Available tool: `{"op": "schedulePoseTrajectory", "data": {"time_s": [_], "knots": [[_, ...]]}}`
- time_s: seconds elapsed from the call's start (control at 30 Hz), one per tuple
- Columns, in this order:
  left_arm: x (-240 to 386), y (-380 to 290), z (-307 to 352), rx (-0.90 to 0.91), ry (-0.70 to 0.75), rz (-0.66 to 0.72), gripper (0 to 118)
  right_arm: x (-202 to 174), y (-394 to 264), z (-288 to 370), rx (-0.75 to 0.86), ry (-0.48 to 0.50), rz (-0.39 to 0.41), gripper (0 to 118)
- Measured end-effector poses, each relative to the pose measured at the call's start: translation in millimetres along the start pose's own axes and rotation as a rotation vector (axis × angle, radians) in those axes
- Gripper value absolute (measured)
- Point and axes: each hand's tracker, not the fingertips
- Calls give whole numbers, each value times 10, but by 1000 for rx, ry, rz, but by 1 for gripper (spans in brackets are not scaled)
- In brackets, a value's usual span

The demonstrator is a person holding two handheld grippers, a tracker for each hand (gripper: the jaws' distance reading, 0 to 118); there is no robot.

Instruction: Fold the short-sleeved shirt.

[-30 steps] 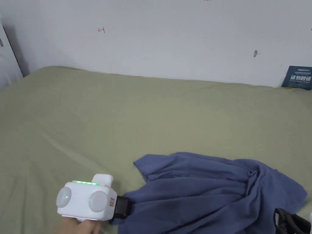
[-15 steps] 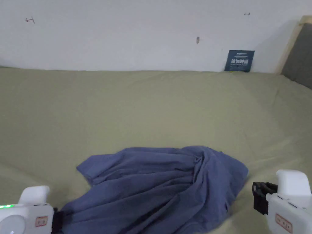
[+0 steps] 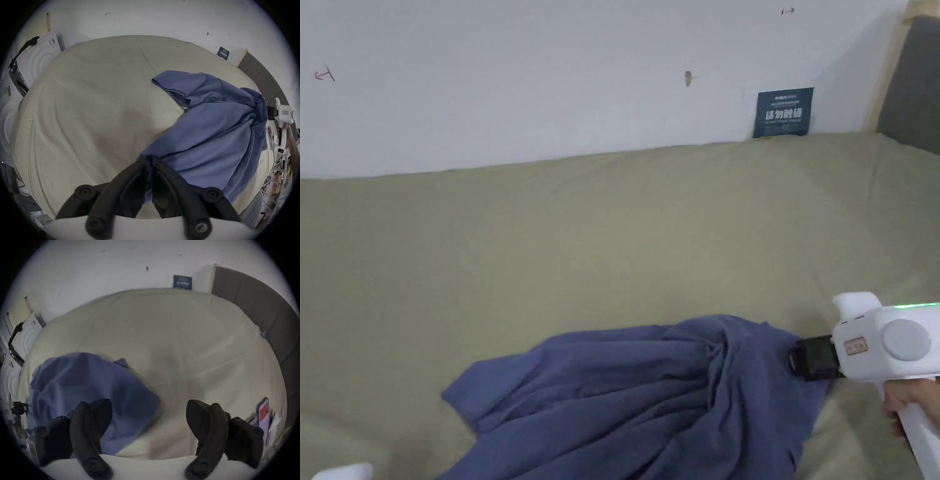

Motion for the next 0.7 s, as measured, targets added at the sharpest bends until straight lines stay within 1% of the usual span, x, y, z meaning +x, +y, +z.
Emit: {"op": "schedulePoseTrajectory", "data": {"time_s": [0.1, 0.17, 0.2, 0.23, 0.27, 0.37, 0.5, 0.53, 0.63, 0.7], "knots": [[-4, 3, -13, -2, 0, -4, 4, -56, -35, -129, -11, -35, 33, 97], [-23, 17, 4, -4, -6, 2, 4, -80, -61, -17, 10, -25, 31, 93], [-36, 32, 35, -7, -10, 3, 4, -91, -67, 95, 28, 6, 30, 81], [-49, 45, 67, -10, -17, 4, 4, -105, -77, 179, 46, 9, 32, 48], [-63, 54, 111, -8, -21, 2, 4, -117, -88, 267, 45, 1, 40, 9], [-138, 113, 349, 14, -55, -1, 4, -88, -61, 682, 95, 8, 47, 9], [-301, 224, 854, 93, -63, 2, 4, -23, 0, 1414, 212, 39, -11, 9], [-352, 250, 991, 105, -60, 0, 4, -2, 14, 1595, 237, 39, -13, 9], [-481, 353, 1417, 190, 37, -45, 4, 5, 15, 2100, 290, 32, 1, 9], [-587, 434, 1697, 241, 63, -32, 4, 8, 10, 2431, 344, 48, 6, 9]]}}
